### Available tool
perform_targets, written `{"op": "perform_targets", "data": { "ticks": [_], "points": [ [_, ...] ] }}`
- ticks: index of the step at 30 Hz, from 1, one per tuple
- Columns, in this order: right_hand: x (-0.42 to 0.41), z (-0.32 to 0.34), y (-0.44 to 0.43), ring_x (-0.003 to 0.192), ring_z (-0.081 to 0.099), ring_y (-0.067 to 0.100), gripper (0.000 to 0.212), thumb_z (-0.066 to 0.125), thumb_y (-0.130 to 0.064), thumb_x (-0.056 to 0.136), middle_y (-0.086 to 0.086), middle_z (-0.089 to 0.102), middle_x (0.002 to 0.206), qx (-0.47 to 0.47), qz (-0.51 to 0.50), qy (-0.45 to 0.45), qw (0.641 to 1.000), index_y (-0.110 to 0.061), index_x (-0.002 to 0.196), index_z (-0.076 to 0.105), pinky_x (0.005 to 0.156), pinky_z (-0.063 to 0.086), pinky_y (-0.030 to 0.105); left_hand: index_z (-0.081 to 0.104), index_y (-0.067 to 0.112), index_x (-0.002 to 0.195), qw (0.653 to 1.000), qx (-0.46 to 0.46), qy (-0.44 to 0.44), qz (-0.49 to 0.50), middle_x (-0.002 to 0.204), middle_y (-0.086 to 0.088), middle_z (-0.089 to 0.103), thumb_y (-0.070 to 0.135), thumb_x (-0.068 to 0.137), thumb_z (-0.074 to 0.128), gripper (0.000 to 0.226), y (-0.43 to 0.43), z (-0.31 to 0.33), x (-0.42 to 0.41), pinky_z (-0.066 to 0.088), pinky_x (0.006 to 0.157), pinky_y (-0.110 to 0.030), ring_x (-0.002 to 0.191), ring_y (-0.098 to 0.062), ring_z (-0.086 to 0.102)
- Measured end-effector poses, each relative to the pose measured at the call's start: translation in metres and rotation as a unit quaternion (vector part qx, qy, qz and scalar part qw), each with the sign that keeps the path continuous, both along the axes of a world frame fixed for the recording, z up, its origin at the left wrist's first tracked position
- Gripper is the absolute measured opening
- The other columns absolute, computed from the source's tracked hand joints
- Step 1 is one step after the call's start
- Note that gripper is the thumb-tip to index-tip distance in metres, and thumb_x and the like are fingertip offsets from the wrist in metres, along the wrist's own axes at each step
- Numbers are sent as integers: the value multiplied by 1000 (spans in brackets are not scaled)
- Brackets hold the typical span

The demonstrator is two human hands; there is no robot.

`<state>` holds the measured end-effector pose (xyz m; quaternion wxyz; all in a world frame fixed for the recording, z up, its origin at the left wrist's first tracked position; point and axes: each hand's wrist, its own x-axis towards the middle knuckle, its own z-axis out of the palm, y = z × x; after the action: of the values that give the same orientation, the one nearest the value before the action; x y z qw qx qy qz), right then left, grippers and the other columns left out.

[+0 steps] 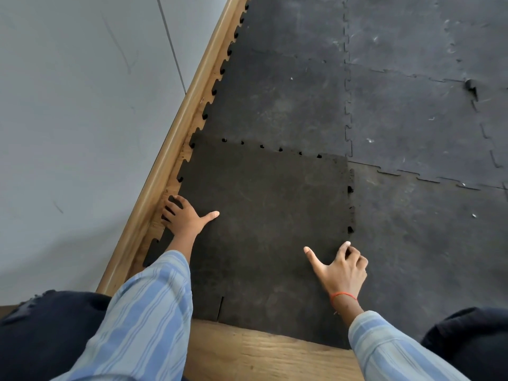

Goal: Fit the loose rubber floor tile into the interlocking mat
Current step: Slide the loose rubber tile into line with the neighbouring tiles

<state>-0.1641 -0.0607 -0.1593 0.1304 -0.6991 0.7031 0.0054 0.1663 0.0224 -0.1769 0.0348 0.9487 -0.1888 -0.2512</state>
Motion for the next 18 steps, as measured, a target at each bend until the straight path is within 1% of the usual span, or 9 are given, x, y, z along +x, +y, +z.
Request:
{"op": "perform_targets", "data": {
  "ticks": [1,2,3,5,7,10,13,15,18],
  "points": [
    [2,2,-5,127,33,36,111,51,-80,68,17,41,138,15,1,15,1000,-1,143,34,99,35,48,-3,8,153,1000,7,1,-5,159,-23,-7,76,73,57,121,-1,0,-3,10,116,-54,146,-43,-3],
    [6,4,-10,131,29,35,109,45,-80,71,18,35,143,28,1,25,999,-1,145,30,102,32,48,-6,7,153,1000,10,3,-16,158,-24,-11,76,74,53,120,-5,1,-8,6,116,-54,146,-42,-8],
    [8,4,-15,138,22,34,107,39,-79,75,19,26,150,34,6,27,999,-1,147,25,109,26,48,-9,6,152,999,9,8,-35,158,-25,-15,77,76,50,119,-9,0,-17,2,116,-54,145,-41,-13],
    [10,-3,-22,148,3,29,104,31,-74,82,18,3,160,47,32,11,998,0,150,10,119,8,47,-15,7,151,996,1,15,-85,156,-25,-22,80,78,41,118,-20,-2,-42,-2,116,-54,144,-38,-19],
    [5,-10,-22,149,-7,24,104,27,-74,83,16,-9,160,58,68,1,996,-1,150,-3,121,-2,43,-17,7,150,992,-6,6,-129,156,-24,-24,83,78,33,116,-29,-5,-72,-4,115,-55,144,-36,-20],
    [-2,-16,-18,149,-8,22,113,9,-83,73,15,-10,160,45,87,0,995,-1,150,-6,119,-5,37,-15,7,151,986,-14,-22,-167,157,-21,-22,83,80,24,111,-33,-10,-96,-6,115,-54,145,-33,-20],
    [-8,-24,-21,148,-11,21,123,-11,-89,62,13,-14,160,56,103,-9,993,-3,150,-7,120,-3,37,-12,7,151,985,-18,-46,-166,158,-22,-19,83,80,22,110,-32,-15,-101,-5,115,-55,146,-33,-18],
    [-13,-27,-25,147,-16,21,124,-14,-89,59,13,-17,159,80,116,-12,990,-3,149,-11,120,-6,38,-11,6,152,985,-20,-51,-162,158,-22,-18,83,79,22,111,-33,-16,-105,-4,115,-56,146,-33,-16],
    [-14,-28,-24,146,-20,20,122,-5,-90,62,13,-20,158,90,126,-3,988,-4,148,-15,118,-12,36,-10,5,152,987,-24,-54,-152,158,-23,-17,84,78,23,112,-38,-16,-108,-5,115,-56,146,-34,-16]
  ]
}}
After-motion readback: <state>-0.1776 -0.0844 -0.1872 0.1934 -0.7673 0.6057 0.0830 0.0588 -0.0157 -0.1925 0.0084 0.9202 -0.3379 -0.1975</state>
